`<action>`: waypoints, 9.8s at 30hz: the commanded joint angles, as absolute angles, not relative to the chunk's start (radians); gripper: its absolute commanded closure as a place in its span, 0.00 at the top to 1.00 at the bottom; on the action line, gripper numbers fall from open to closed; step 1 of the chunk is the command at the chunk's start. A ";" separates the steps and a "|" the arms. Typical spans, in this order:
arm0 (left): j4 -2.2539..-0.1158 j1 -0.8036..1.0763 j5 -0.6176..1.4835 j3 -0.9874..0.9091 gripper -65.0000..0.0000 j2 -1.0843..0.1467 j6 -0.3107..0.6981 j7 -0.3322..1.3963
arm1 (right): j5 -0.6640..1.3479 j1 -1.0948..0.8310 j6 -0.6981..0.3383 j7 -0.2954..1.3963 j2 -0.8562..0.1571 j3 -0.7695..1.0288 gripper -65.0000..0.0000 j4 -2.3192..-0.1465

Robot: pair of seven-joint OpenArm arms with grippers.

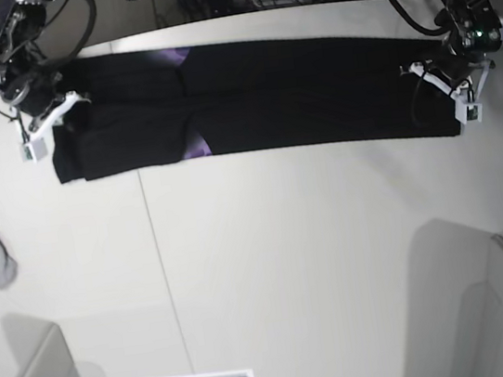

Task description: Fold the T-shirt properly

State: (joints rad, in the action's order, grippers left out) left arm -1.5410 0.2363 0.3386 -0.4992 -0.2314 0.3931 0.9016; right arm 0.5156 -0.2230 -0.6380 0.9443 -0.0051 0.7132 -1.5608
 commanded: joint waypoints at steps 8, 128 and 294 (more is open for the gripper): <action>-1.434 0.070 0.268 -0.449 0.00 -0.222 0.377 1.006 | 0.481 -0.001 -0.573 0.944 -0.071 0.716 0.00 -1.395; -1.997 0.219 0.383 0.022 0.47 -0.163 0.168 0.888 | 0.668 -0.081 -0.575 1.218 -0.033 0.723 0.00 -1.906; -1.744 0.242 0.852 -0.661 0.94 -0.025 0.582 1.041 | 0.765 -0.104 0.021 0.766 -0.180 -0.206 0.00 -1.914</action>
